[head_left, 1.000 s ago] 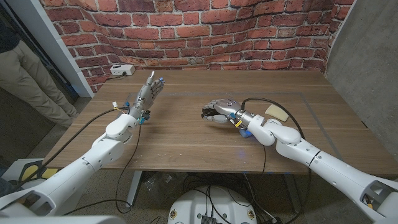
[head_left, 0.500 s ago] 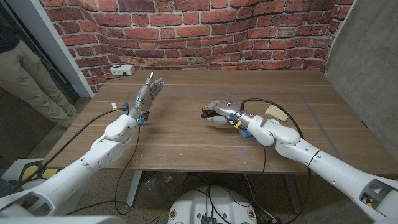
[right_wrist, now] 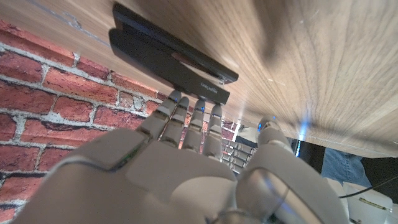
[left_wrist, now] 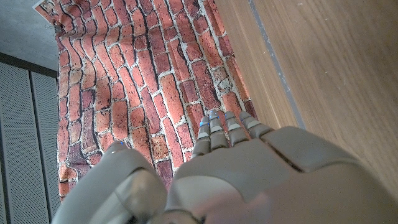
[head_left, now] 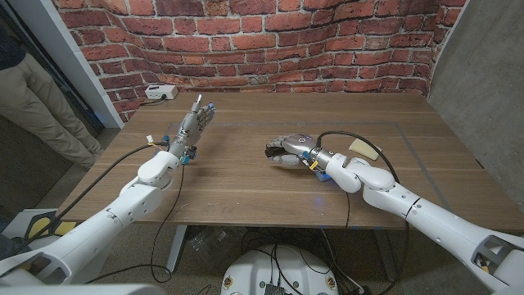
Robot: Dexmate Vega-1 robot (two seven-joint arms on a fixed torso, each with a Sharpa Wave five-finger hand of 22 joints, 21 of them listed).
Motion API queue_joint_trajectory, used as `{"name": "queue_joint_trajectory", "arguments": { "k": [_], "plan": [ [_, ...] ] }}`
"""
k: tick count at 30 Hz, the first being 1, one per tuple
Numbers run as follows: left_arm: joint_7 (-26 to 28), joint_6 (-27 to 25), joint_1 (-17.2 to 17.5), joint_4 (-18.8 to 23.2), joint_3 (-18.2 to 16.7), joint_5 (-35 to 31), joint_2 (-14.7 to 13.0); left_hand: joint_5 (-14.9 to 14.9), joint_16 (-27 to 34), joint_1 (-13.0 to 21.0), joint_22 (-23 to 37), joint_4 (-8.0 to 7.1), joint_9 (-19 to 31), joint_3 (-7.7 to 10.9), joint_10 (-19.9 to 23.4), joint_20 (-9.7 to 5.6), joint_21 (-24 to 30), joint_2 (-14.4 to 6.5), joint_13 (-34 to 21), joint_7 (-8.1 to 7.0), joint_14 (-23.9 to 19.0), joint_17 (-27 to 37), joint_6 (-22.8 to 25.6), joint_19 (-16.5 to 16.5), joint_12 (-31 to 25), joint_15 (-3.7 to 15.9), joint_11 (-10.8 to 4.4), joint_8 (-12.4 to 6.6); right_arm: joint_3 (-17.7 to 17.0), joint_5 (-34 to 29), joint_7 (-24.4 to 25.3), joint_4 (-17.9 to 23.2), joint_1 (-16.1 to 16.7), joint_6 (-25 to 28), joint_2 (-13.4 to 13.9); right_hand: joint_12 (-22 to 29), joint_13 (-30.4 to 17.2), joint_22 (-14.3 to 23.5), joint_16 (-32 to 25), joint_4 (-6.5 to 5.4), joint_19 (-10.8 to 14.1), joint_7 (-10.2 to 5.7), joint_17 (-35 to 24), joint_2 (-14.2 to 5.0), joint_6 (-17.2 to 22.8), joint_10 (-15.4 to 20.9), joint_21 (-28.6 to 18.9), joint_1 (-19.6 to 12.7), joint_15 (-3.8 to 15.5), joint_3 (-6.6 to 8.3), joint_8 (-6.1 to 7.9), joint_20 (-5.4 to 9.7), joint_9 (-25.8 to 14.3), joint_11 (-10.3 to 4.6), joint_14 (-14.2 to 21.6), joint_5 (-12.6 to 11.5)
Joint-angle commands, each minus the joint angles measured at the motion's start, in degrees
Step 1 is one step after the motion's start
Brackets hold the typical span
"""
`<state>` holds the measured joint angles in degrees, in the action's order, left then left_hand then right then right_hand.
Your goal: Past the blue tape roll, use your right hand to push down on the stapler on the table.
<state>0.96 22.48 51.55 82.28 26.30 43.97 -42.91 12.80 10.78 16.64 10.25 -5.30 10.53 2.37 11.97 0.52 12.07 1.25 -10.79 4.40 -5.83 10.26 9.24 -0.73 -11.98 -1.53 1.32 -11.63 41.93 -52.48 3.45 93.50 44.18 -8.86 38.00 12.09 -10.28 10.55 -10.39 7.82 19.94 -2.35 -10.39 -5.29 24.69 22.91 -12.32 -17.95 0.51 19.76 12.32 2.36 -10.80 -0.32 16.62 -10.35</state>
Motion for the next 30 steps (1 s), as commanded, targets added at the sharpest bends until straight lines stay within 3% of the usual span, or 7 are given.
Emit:
{"name": "queue_joint_trajectory", "arguments": {
  "k": [1,30],
  "plan": [
    [0.55,-0.86,0.12,0.71,0.0,-0.16,-0.46,0.22,0.2,0.2,0.23,-0.27,0.1,-0.45,0.51,0.38,-0.03,-0.24,-0.12,-0.3,-0.46,0.3,0.51,-0.23,-0.07,0.1,0.0,-0.11,0.73,1.07,-1.47,-2.1,-0.52,-0.19,-0.26,0.38,-0.26,0.3,-0.41,-0.24,0.66,-0.01,-0.13,0.28,0.81,0.81,-0.63,0.31,0.27,0.13,0.4,0.9,-0.09,0.03,0.69,0.22],
    [0.57,-0.54,0.55,0.43,0.08,-0.07,-0.12,0.26,0.14,0.3,0.23,-0.28,0.1,-0.71,0.66,0.47,-0.07,-0.4,-0.13,-0.26,-0.51,0.29,0.73,-0.21,0.0,0.15,-0.01,-0.05,3.34,0.39,-5.65,-4.57,-1.61,0.45,-0.39,0.57,-0.25,0.35,-0.36,-0.24,1.09,0.08,-0.11,0.19,3.22,1.75,-0.77,0.35,0.37,0.33,0.83,1.03,-0.07,-0.12,1.31,0.15]
  ]
}}
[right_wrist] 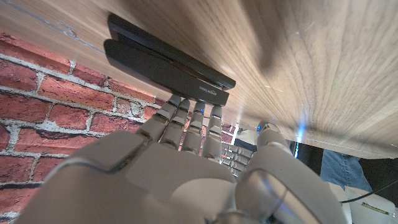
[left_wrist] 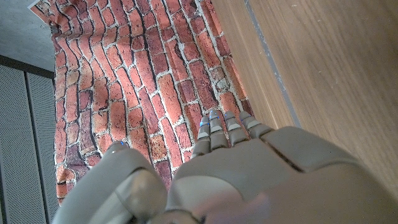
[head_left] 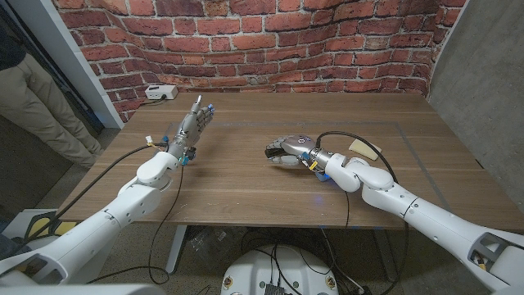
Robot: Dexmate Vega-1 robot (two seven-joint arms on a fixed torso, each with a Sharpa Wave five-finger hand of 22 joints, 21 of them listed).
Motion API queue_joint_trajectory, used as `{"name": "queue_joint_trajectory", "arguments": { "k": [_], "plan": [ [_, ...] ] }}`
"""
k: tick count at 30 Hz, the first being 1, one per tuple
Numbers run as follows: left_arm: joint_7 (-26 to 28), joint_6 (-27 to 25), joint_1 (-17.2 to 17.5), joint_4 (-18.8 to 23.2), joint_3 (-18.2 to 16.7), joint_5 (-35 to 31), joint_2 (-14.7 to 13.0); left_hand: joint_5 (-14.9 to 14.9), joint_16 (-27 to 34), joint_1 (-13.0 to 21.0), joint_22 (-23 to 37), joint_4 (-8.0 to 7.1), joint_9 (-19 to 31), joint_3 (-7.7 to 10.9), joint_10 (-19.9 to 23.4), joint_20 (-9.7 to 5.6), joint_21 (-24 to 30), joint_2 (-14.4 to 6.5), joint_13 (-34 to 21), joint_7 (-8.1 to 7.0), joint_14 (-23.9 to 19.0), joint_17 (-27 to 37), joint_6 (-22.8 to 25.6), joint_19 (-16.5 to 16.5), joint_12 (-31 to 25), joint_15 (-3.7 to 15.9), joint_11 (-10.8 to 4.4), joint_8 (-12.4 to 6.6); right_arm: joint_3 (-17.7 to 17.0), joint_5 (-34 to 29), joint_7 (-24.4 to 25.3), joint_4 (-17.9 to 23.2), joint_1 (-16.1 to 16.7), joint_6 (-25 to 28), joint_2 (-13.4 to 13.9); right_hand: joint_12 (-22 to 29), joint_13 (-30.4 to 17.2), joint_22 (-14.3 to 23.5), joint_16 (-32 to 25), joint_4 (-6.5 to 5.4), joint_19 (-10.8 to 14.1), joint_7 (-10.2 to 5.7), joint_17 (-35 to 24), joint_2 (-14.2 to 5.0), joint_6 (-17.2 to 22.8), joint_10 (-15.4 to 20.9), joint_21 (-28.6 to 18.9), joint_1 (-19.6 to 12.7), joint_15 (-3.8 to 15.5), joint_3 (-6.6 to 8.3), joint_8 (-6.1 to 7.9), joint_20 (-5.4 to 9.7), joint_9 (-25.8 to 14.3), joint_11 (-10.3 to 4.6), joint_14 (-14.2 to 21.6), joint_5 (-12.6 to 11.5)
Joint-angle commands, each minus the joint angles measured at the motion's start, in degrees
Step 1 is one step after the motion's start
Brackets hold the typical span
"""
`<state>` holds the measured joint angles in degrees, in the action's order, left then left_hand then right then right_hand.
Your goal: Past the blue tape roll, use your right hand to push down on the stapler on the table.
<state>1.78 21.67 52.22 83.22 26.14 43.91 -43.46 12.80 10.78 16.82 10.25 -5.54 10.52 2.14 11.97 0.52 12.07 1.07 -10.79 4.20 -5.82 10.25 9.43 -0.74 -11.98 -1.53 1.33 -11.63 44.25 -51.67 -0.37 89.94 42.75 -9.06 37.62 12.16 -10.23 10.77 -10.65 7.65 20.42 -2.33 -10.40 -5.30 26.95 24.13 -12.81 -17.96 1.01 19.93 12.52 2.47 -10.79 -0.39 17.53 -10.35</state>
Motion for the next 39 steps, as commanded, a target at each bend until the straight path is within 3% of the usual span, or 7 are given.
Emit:
{"name": "queue_joint_trajectory", "arguments": {
  "k": [1,17,39],
  "plan": [
    [-0.23,0.28,-0.13,-0.54,0.26,-0.02,0.47,0.26,0.14,0.13,0.23,-0.05,0.1,-0.49,0.66,0.48,-0.08,-0.23,-0.13,-0.06,-0.51,0.29,0.55,-0.22,0.0,0.11,-0.03,-0.05,1.09,-0.44,-1.94,-1.07,-0.24,0.67,-0.03,0.49,-0.29,0.13,-0.09,-0.07,0.61,0.04,-0.11,0.18,1.06,0.49,-0.28,0.35,-0.09,0.17,0.65,0.9,-0.09,-0.06,0.39,0.15],
    [-0.35,0.53,0.01,-0.53,0.19,0.16,0.42,0.28,0.14,0.17,0.23,-0.06,0.11,-0.61,0.74,0.53,-0.1,-0.28,-0.13,-0.07,-0.57,0.29,0.77,-0.24,0.02,0.17,-0.1,-0.08,0.67,0.07,-2.22,-0.26,-0.21,1.41,0.3,0.47,-0.29,0.15,-0.01,-0.11,0.58,0.17,-0.12,0.13,1.48,0.64,-0.26,0.41,-0.16,0.25,0.57,0.84,-0.07,0.02,0.39,0.15],
    [-0.02,0.16,0.16,0.51,-0.02,-0.22,-0.02,0.3,0.13,0.28,0.23,-0.05,0.11,-0.78,0.79,0.59,-0.11,-0.45,-0.13,-0.13,-0.64,0.29,0.88,-0.19,0.08,0.15,-0.11,-0.02,-1.82,0.3,1.21,3.48,0.87,0.56,1.13,0.58,-0.29,0.16,-0.1,-0.12,0.9,-0.19,-0.12,0.1,1.67,1.24,-0.37,0.46,-0.46,0.35,0.32,0.66,-0.07,-0.07,0.97,0.14]
  ]
}}
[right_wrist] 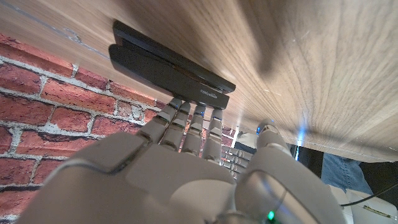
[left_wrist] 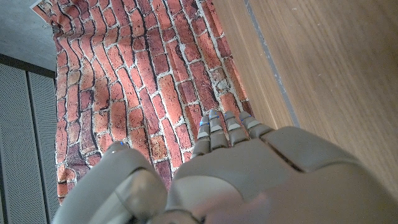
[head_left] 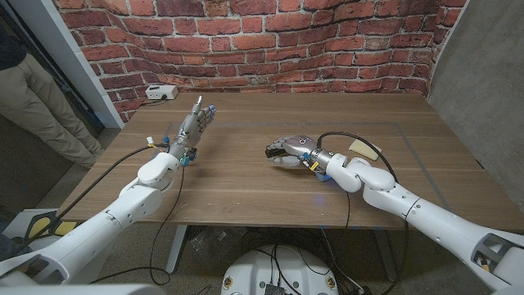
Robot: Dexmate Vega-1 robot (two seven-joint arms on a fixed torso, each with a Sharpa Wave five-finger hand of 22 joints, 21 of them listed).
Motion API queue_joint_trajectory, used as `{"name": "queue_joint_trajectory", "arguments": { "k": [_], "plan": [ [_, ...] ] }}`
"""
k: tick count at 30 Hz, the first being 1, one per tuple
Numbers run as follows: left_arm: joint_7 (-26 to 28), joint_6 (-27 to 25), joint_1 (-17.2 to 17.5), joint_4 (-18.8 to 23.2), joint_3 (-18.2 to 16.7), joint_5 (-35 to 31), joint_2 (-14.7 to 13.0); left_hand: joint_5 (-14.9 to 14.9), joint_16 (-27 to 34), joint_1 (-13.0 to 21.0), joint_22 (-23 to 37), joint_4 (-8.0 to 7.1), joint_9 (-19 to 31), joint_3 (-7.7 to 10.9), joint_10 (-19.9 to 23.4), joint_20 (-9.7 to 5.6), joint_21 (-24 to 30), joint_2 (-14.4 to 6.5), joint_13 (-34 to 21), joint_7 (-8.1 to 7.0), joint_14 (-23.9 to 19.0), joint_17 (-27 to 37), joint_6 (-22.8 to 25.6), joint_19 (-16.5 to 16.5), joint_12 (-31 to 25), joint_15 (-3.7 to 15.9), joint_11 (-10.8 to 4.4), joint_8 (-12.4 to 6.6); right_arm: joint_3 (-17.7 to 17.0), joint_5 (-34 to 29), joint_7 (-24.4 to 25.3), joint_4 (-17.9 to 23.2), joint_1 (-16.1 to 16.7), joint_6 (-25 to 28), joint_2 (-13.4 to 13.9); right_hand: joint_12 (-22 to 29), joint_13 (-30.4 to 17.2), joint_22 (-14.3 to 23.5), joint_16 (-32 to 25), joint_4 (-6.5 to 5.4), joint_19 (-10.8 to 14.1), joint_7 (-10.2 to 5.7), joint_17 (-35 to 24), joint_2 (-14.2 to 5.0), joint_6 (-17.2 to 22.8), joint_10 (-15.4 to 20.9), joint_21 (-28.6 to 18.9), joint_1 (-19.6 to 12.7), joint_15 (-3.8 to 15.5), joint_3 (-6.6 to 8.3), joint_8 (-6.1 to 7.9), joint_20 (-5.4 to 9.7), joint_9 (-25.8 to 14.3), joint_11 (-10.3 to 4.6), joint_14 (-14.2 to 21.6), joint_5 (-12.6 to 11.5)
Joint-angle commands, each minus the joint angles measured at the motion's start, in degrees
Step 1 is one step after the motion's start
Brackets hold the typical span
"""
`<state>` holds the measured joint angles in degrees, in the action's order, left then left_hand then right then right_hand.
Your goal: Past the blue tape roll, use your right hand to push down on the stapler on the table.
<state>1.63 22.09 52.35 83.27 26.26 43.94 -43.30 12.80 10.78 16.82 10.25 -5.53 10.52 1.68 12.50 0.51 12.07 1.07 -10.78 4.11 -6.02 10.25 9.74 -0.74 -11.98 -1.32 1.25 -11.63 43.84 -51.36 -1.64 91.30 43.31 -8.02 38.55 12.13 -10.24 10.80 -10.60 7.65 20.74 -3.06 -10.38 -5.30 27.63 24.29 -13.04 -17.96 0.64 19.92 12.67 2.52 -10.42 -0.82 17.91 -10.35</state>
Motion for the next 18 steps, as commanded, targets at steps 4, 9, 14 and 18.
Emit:
{"name": "queue_joint_trajectory", "arguments": {
  "k": [4,9,14,18],
  "plan": [
    [0.27,-0.36,0.08,0.65,-0.21,-0.34,-0.27,0.3,0.11,0.31,0.23,-0.06,0.11,-0.35,0.41,0.59,-0.11,-0.48,-0.14,0.0,-0.42,0.29,0.62,-0.2,0.04,-0.08,0.03,-0.01,-1.74,0.06,2.86,2.46,0.45,-0.63,0.24,0.58,-0.29,0.13,-0.14,-0.12,0.61,0.5,-0.14,0.11,0.98,1.09,-0.15,0.47,-0.09,0.37,0.11,0.54,-0.44,0.32,0.64,0.13],
    [0.41,-0.47,0.22,0.93,-0.34,-0.34,-0.4,0.3,0.12,0.34,0.23,-0.05,0.11,-0.38,0.42,0.61,-0.11,-0.52,-0.14,-0.04,-0.45,0.29,0.66,-0.18,0.05,-0.1,0.04,-0.01,-2.11,0.36,3.14,2.67,0.6,-0.73,0.13,0.56,-0.29,0.13,-0.15,-0.12,0.64,0.48,-0.14,0.12,0.92,1.1,-0.15,0.48,-0.12,0.38,0.03,0.52,-0.44,0.27,0.72,0.13],
    [0.5,-0.46,0.36,1.15,-0.41,-0.44,-0.48,0.31,0.13,0.39,0.23,-0.05,0.11,-0.41,0.42,0.62,-0.1,-0.57,-0.14,0.01,-0.5,0.29,0.63,-0.14,0.07,-0.03,0.05,0.02,-2.34,0.32,3.57,2.99,0.77,-0.81,0.12,0.57,-0.29,0.13,-0.13,-0.12,0.7,0.4,-0.14,0.13,0.89,1.18,-0.17,0.5,-0.16,0.39,-0.05,0.49,-0.44,0.34,0.75,0.13],
    [0.68,-0.51,0.47,1.35,-0.45,-0.55,-0.5,0.31,0.14,0.43,0.24,-0.04,0.11,-0.45,0.45,0.62,-0.09,-0.62,-0.14,0.06,-0.56,0.29,0.67,-0.08,0.08,-0.01,0.12,0.03,-2.71,0.4,4.01,3.65,1.19,-0.9,0.32,0.59,-0.29,0.12,-0.15,-0.13,0.76,0.26,-0.15,0.12,0.88,1.29,-0.18,0.52,-0.18,0.41,-0.11,0.5,-0.44,0.34,0.87,0.13]
  ]
}}
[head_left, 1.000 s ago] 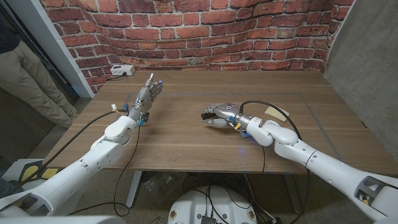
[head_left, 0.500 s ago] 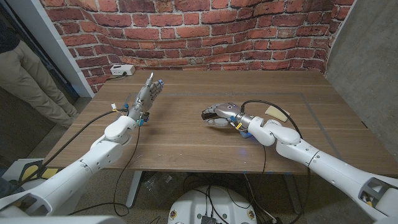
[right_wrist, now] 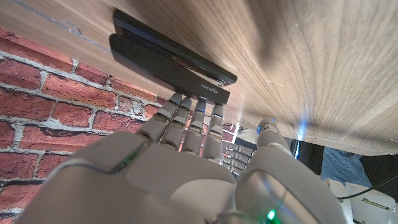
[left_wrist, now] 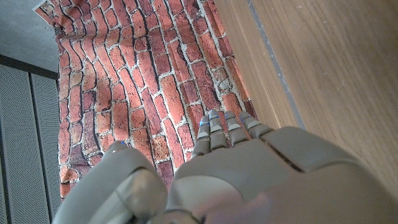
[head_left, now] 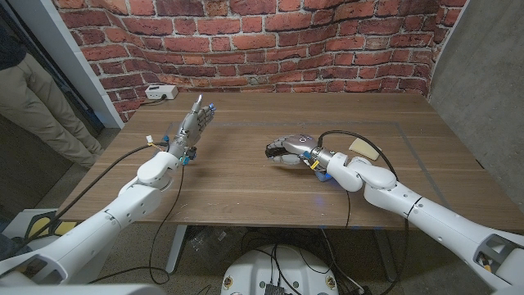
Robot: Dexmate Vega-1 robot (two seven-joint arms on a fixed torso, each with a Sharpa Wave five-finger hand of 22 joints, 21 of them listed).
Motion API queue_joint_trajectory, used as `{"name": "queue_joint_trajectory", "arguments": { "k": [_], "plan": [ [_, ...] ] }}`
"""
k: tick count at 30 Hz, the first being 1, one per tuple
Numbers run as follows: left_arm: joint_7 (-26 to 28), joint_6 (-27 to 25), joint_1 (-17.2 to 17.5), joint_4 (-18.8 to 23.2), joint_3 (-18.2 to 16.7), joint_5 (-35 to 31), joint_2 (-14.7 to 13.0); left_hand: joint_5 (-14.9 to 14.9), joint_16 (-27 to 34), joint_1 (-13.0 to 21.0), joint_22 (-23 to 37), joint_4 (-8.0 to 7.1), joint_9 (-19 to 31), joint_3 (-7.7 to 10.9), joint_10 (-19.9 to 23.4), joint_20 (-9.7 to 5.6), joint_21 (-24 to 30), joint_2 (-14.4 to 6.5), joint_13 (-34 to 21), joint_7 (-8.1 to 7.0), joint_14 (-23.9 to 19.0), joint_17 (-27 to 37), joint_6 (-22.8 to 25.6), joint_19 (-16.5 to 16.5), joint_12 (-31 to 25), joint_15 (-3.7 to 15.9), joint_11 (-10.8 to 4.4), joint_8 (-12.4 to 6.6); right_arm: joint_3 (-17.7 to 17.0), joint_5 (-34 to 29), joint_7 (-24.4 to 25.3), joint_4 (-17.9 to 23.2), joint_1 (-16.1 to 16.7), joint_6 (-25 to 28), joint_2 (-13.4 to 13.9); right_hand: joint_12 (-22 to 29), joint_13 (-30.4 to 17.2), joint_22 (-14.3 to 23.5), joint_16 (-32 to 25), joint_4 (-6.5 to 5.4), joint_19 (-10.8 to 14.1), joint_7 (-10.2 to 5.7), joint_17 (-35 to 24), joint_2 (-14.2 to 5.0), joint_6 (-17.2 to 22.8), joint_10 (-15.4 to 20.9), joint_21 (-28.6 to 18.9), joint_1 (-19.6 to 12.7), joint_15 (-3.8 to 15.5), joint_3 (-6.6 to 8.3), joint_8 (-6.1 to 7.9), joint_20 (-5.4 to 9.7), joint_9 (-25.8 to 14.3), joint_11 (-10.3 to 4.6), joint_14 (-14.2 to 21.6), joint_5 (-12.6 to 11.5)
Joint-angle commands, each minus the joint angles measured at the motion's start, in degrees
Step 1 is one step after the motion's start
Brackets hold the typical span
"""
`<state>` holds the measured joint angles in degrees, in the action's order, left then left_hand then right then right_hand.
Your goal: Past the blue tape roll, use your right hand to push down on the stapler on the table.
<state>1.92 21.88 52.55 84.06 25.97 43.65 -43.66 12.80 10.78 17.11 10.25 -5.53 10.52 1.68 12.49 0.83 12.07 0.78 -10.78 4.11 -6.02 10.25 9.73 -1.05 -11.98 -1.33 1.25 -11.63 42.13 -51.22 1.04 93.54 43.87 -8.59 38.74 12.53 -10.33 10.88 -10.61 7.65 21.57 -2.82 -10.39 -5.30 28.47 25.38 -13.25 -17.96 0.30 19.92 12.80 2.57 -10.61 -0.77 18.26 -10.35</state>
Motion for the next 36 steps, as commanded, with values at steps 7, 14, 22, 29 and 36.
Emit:
{"name": "queue_joint_trajectory", "arguments": {
  "k": [7,14,22,29,36],
  "plan": [
    [0.45,-0.3,0.48,0.82,-0.17,-0.33,-0.05,0.31,0.14,0.2,0.23,-0.03,0.12,-0.49,0.59,0.33,-0.1,-0.39,-0.14,0.01,-0.59,0.28,0.74,0.23,0.04,-0.13,-0.06,0.03,-1.79,0.59,1.93,2.58,1.47,-0.12,0.35,0.18,-0.2,0.02,-0.1,-0.13,-0.01,-0.12,-0.14,0.13,-0.11,0.29,0.04,0.55,0.18,0.43,-0.39,0.42,-0.26,0.3,0.55,0.13],
    [0.69,-0.14,0.78,1.12,-0.31,-0.46,0.01,0.32,0.13,0.27,0.23,-0.02,0.12,-0.54,0.56,0.33,-0.12,-0.47,-0.14,-0.02,-0.62,0.28,0.79,0.2,0.08,-0.15,0.05,0.04,-2.52,0.66,2.49,3.55,2.03,0.11,0.48,0.15,-0.2,0.0,-0.09,-0.14,-0.01,-0.13,-0.15,0.14,-0.14,0.31,0.07,0.58,0.11,0.45,-0.47,0.27,-0.26,0.35,0.62,0.13],
    [0.9,-0.19,1.23,1.44,-0.5,-0.38,-0.07,0.32,0.13,0.34,0.23,-0.01,0.12,-0.59,0.6,0.37,-0.12,-0.53,-0.14,-0.02,-0.66,0.28,0.8,0.2,0.09,-0.1,0.04,0.06,-2.81,0.47,3.08,3.93,2.19,0.26,0.17,0.04,-0.2,-0.03,0.0,-0.15,-0.15,-0.27,-0.15,0.15,-0.65,0.15,0.16,0.62,0.1,0.48,-0.76,0.26,-0.27,0.37,0.49,0.14],
    [0.92,-0.19,1.38,1.57,-0.57,-0.46,-0.14,0.31,0.13,0.4,0.23,0.0,0.12,-0.64,0.61,0.32,-0.11,-0.59,-0.14,-0.01,-0.69,0.28,0.79,0.24,0.11,-0.17,0.08,0.09,-3.16,0.47,3.59,4.44,2.46,0.37,0.12,-0.07,-0.21,-0.05,0.06,-0.14,-0.22,-0.23,-0.15,0.18,-0.98,-0.03,0.22,0.64,0.1,0.5,-0.94,0.21,-0.28,0.32,0.4,0.15],
    [0.89,-0.22,1.49,1.82,-0.66,-0.54,-0.26,0.31,0.14,0.45,0.23,0.01,0.12,-0.68,0.65,0.35,-0.13,-0.65,-0.14,-0.04,-0.74,0.28,0.85,0.21,0.11,-0.15,0.01,0.09,-3.89,0.73,4.3,5.43,3.15,0.69,0.26,-0.12,-0.21,-0.06,0.06,-0.13,-0.23,-0.21,-0.15,0.21,-1.23,-0.09,0.24,0.65,0.08,0.51,-1.08,0.23,-0.29,0.28,0.43,0.15]
  ]
}}
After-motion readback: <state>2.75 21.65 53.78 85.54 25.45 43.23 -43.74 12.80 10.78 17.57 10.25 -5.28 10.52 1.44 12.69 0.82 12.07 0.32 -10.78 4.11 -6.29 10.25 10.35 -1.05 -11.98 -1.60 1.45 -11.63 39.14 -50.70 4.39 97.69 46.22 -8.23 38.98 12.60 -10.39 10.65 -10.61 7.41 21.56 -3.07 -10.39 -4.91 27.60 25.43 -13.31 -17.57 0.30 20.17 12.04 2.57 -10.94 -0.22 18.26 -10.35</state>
